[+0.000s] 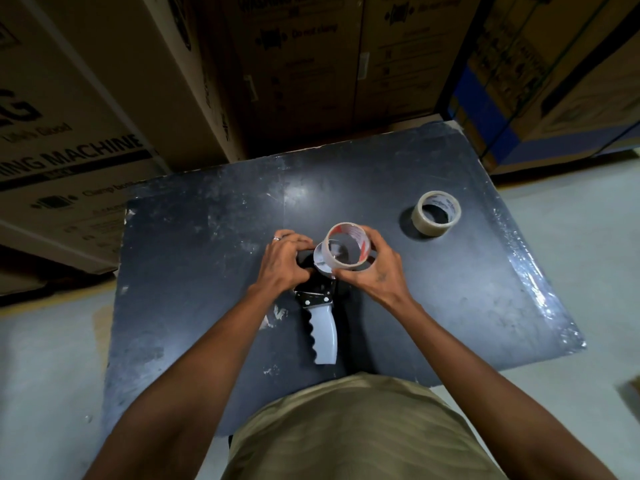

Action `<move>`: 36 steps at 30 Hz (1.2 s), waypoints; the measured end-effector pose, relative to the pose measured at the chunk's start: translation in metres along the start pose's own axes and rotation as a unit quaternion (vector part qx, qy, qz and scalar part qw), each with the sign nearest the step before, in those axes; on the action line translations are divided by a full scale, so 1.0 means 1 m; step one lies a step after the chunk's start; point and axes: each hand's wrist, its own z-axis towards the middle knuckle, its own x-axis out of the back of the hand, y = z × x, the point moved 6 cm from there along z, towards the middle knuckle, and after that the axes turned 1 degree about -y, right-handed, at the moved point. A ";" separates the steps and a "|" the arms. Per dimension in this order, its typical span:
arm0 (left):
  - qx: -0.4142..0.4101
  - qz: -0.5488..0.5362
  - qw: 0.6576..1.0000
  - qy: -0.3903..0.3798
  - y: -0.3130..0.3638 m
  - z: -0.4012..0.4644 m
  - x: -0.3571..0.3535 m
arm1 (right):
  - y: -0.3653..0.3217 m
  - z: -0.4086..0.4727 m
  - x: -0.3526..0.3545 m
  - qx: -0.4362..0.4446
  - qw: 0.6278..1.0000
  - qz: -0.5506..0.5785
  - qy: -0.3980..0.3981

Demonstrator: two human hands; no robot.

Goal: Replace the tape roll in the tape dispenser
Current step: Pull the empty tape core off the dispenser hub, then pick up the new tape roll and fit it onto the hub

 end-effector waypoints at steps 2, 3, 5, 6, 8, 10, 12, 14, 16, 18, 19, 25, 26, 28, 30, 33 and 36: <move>0.005 -0.016 0.999 0.028 -0.001 -0.002 0.003 | 0.005 -0.005 0.011 -0.005 1.000 -0.003 0.023; 0.007 -0.021 0.999 0.041 -0.001 -0.004 0.005 | 0.009 -0.009 0.017 -0.009 0.999 -0.004 0.034; 0.004 -0.037 0.997 0.061 0.001 -0.009 0.006 | 0.020 -0.016 0.030 -0.030 0.998 -0.004 0.056; 0.003 -0.048 0.997 0.067 0.002 -0.012 0.006 | 0.026 -0.021 0.036 -0.045 0.997 -0.006 0.068; 0.005 -0.069 0.994 0.084 0.008 -0.020 0.006 | 0.042 -0.030 0.050 -0.078 0.993 -0.007 0.093; 0.010 -0.089 0.991 0.101 0.011 -0.027 0.005 | 0.057 -0.040 0.064 -0.106 0.987 -0.018 0.116; 0.010 -0.096 0.989 0.110 0.012 -0.035 0.001 | 0.070 -0.049 0.079 -0.121 0.982 -0.044 0.140; 0.008 -0.091 0.988 0.128 0.012 -0.043 0.000 | 0.081 -0.057 0.095 -0.139 0.974 -0.081 0.161; 0.009 -0.087 0.985 0.149 0.009 -0.049 0.000 | 0.094 -0.064 0.112 -0.161 0.965 -0.096 0.182; 0.005 -0.088 0.983 0.164 0.008 -0.055 0.001 | 0.106 -0.071 0.126 -0.183 0.957 -0.105 0.199; -0.002 -0.093 0.980 0.179 0.008 -0.059 0.002 | 0.112 -0.073 0.132 -0.193 0.953 -0.111 0.205; 0.049 -0.187 0.948 0.252 -0.009 -0.089 0.008 | 0.133 -0.084 0.159 -0.246 0.932 -0.138 0.230; 0.062 -0.210 0.941 0.257 -0.014 -0.093 0.007 | 0.134 -0.084 0.161 -0.250 0.930 -0.138 0.233; 0.086 -0.245 0.929 0.265 -0.019 -0.099 0.006 | 0.135 -0.086 0.165 -0.258 0.926 -0.134 0.239; 0.101 -0.264 0.919 0.274 -0.019 -0.106 0.006 | 0.137 -0.088 0.169 -0.265 0.924 -0.126 0.246; 0.113 -0.287 0.909 0.282 -0.018 -0.114 0.004 | 0.138 -0.091 0.174 -0.272 0.922 -0.112 0.253; 0.132 -0.300 0.906 0.267 -0.026 -0.120 -0.006 | 0.138 -0.093 0.176 -0.271 0.923 -0.103 0.255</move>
